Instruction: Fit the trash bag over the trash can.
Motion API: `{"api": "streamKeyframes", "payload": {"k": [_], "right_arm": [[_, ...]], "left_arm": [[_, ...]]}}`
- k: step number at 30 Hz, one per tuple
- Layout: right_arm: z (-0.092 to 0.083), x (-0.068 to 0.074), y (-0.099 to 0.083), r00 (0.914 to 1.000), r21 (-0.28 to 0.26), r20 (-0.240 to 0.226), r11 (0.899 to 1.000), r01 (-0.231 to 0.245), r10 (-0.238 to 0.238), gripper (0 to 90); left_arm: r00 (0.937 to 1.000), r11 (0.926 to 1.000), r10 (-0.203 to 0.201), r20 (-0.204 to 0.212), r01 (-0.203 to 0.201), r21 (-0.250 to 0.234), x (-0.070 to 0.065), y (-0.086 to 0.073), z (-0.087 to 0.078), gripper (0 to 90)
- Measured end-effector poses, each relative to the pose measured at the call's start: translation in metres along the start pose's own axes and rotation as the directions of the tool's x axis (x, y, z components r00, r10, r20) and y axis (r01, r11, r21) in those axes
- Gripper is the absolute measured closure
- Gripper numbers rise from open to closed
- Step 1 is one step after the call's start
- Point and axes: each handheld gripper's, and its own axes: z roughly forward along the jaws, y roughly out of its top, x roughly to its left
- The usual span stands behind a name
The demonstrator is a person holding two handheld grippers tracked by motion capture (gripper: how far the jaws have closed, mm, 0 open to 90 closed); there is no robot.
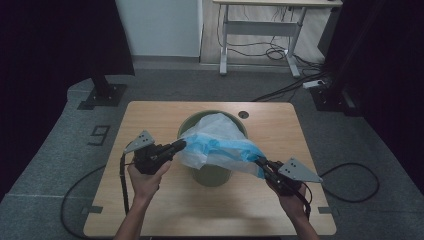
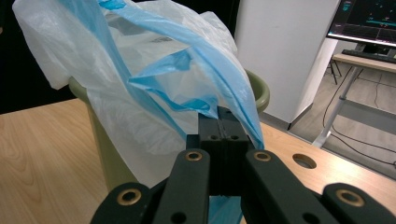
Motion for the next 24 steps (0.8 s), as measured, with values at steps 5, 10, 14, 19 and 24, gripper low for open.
{"api": "streamKeyframes", "payload": {"k": [5, 10, 14, 19, 24], "right_arm": [[0.000, -0.008, -0.001, 0.9996, 0.004, 0.008, 1.000, -0.028, 0.028, 88.8], [0.000, -0.007, -0.003, 0.9992, 0.009, -0.005, 0.999, -0.038, 0.038, 88.8], [-0.004, -0.003, -0.007, 0.9987, 0.013, -0.029, 0.999, -0.040, 0.041, 88.7], [-0.007, 0.006, -0.016, 0.9977, 0.027, -0.059, 0.999, -0.034, 0.036, 88.8], [-0.006, 0.010, -0.030, 0.9956, 0.053, -0.074, 0.997, -0.053, 0.057, 88.8]], "left_arm": [[1.0000, 0.9999, -0.007, -0.006, 0.007, 0.010, 0.003, 0.003, -0.002, 90.0], [1.0000, 0.9998, -0.008, -0.004, 0.008, 0.020, 0.003, 0.001, -0.005, 90.0], [0.9998, 0.9998, -0.012, 0.012, 0.012, 0.015, 0.003, -0.004, -0.013, 90.0], [0.9998, 0.9999, -0.016, 0.010, 0.016, 0.007, 0.004, -0.012, -0.023, 90.0], [0.9993, 0.9992, -0.036, 0.007, 0.036, 0.015, 0.011, -0.023, -0.028, 90.0]]}}
